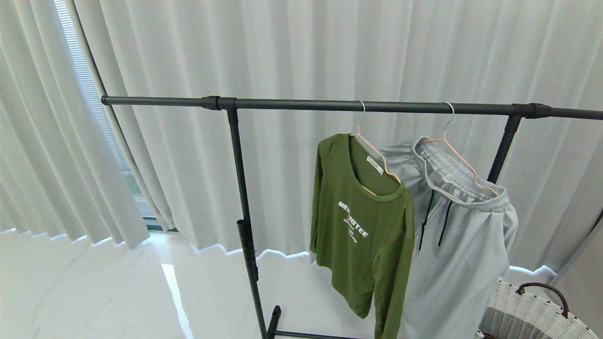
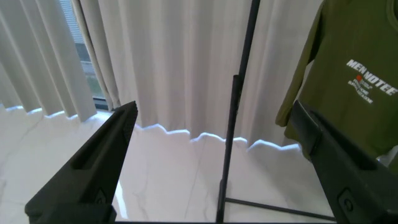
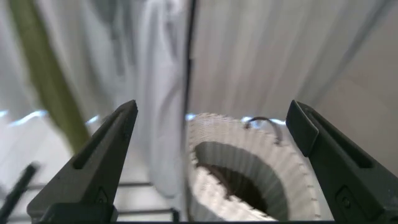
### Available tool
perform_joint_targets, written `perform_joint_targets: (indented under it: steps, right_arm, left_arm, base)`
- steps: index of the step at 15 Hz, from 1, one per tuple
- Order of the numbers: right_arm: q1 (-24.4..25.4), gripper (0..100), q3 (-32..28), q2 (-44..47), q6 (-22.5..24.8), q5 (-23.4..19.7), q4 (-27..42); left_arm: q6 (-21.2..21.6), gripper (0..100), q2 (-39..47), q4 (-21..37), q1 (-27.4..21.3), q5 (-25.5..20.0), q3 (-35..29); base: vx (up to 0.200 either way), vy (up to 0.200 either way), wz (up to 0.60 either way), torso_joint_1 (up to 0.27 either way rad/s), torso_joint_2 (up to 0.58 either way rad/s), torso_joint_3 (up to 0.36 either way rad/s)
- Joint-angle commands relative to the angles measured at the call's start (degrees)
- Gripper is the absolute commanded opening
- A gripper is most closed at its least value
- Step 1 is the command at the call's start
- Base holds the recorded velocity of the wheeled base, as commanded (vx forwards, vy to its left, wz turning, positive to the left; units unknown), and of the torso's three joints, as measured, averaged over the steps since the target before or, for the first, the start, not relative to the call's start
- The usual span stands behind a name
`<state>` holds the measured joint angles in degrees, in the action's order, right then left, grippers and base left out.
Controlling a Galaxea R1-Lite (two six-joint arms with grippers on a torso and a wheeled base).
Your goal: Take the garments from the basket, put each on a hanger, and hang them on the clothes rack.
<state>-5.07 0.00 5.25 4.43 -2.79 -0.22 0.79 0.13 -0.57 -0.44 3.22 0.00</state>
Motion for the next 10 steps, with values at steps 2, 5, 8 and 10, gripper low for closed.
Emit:
perform_joint_targets:
  steps: [2, 5, 8, 10]
  right_arm:
    - [7.00, 100, 0.00, -1.83, 1.64, -0.90, 0.22]
    - [5.07, 100, 0.00, -5.25, -1.79, -0.55, 0.31]
    - [5.07, 100, 0.00, -5.25, -3.02, -0.02, 0.31]
    - [5.07, 100, 0.00, -5.25, -3.55, -0.02, 0.31]
  left_arm:
    - [-0.27, 100, -0.13, -0.04, 0.00, 0.12, 0.00]
    - [-0.27, 100, -0.13, -0.04, 0.00, 0.12, 0.00]
    - [-0.27, 100, -0.13, -0.04, 0.00, 0.12, 0.00]
    - [-0.27, 100, -0.13, -0.04, 0.00, 0.12, 0.00]
  base:
    - [0.000, 0.000, 0.00, 0.000, 0.00, 0.000]
    - [0.000, 0.000, 0.00, 0.000, 0.00, 0.000]
    - [0.000, 0.000, 0.00, 0.000, 0.00, 0.000]
    - [0.000, 0.000, 0.00, 0.000, 0.00, 0.000]
